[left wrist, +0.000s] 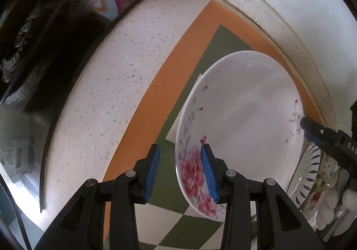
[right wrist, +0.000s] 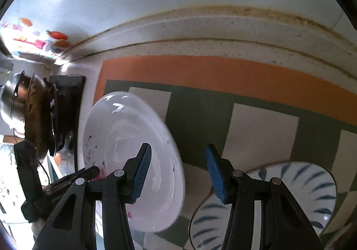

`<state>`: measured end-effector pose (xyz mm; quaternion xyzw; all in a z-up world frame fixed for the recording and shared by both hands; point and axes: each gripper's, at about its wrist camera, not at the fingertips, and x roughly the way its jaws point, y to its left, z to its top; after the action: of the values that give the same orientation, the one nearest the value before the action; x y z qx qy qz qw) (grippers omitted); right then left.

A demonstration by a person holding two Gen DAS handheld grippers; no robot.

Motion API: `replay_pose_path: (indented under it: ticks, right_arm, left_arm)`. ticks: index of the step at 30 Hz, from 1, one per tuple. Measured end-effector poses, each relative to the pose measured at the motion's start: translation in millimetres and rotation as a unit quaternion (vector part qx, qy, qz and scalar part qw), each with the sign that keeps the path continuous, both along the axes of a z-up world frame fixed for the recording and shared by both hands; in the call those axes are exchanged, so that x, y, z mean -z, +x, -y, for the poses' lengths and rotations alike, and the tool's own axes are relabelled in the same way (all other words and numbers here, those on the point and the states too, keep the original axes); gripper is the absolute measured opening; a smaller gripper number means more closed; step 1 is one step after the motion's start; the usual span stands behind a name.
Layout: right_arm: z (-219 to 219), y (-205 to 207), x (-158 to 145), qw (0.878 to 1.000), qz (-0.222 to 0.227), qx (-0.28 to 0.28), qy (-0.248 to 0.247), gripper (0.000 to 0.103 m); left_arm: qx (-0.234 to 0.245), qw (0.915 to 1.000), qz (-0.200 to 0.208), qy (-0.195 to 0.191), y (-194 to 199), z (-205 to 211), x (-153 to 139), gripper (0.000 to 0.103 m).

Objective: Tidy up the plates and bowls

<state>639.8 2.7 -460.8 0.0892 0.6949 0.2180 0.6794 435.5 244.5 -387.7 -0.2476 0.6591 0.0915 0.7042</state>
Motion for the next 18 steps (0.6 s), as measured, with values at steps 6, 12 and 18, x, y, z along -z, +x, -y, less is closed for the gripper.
replay_pose_path:
  ticks: [6, 12, 18]
  right_arm:
    - [-4.5, 7.0, 16.8, 1.0, -0.02, 0.001, 0.007, 0.024]
    - [-12.2, -4.8, 15.2, 1.0, -0.003, -0.024, -0.005, 0.014]
    - [-10.1, -14.3, 8.4, 1.0, 0.005, -0.028, -0.002, 0.014]
  left_arm:
    - [0.014, 0.9998, 0.008, -0.01, 5.1, -0.3, 7.5, 0.022]
    - [0.016, 0.9998, 0.01, -0.005, 6.0, -0.3, 5.4, 0.019]
    - [0.026, 0.9991, 0.029, 0.013, 3.4, -1.3, -14.8, 0.019]
